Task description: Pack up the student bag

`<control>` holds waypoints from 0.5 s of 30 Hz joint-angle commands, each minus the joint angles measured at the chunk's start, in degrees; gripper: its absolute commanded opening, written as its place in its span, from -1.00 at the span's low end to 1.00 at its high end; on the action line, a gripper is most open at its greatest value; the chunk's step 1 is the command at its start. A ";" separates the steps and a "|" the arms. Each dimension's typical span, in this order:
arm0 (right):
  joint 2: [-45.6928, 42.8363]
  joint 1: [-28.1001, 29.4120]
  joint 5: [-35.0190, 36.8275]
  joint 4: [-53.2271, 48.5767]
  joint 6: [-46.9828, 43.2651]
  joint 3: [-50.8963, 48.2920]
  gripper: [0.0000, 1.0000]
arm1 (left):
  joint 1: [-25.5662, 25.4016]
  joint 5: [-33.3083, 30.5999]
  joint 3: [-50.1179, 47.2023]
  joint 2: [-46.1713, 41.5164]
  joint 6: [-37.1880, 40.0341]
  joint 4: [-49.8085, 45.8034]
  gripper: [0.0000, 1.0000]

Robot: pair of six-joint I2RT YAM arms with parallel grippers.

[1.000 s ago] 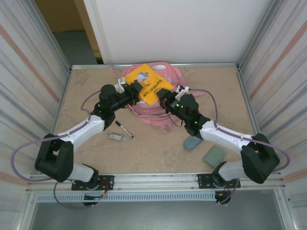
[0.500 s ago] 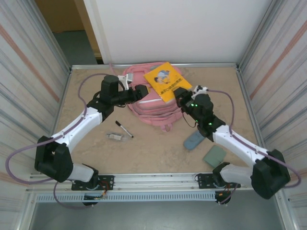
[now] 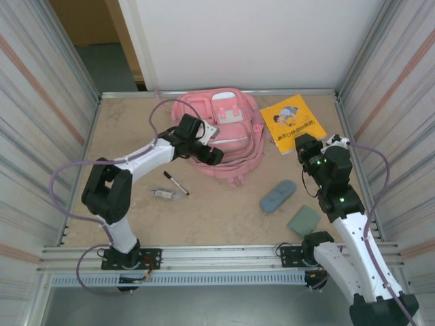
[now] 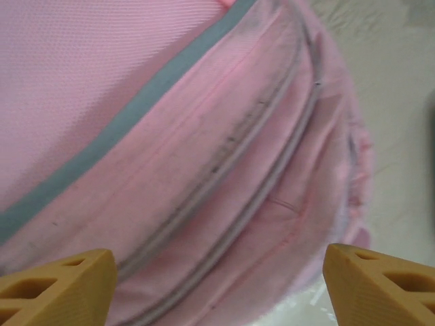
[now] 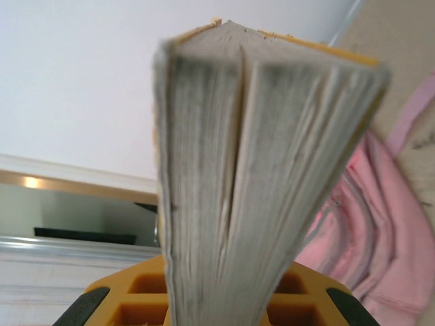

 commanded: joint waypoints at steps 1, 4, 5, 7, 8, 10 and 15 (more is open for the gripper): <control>-2.35 -0.86 -2.45 -0.86 -1.89 0.38 -1.00 | -1.74 -7.14 5.36 1.75 10.72 -4.99 0.74; -2.49 -1.14 -3.47 -1.39 -1.92 0.70 -1.00 | -5.04 -15.63 7.34 4.59 16.49 -5.26 0.79; -2.53 -1.11 -3.57 -1.37 -1.93 0.69 -1.00 | -6.03 -18.28 8.38 5.64 17.81 -5.90 0.82; -2.22 -1.14 -4.17 -1.01 -2.18 0.51 -1.00 | -7.58 -24.19 10.82 8.74 19.52 -6.49 0.85; -1.97 -1.13 -4.45 -0.78 -2.46 0.70 -1.00 | -7.88 -25.47 12.03 10.19 19.55 -6.72 0.84; -1.40 -1.14 -5.44 -0.38 -2.69 1.00 -1.00 | -7.97 -26.17 16.14 13.78 20.20 -9.17 0.81; -0.86 -1.14 -6.81 0.57 -2.51 0.73 -1.00 | -7.89 -24.91 24.12 20.63 19.53 -14.92 0.56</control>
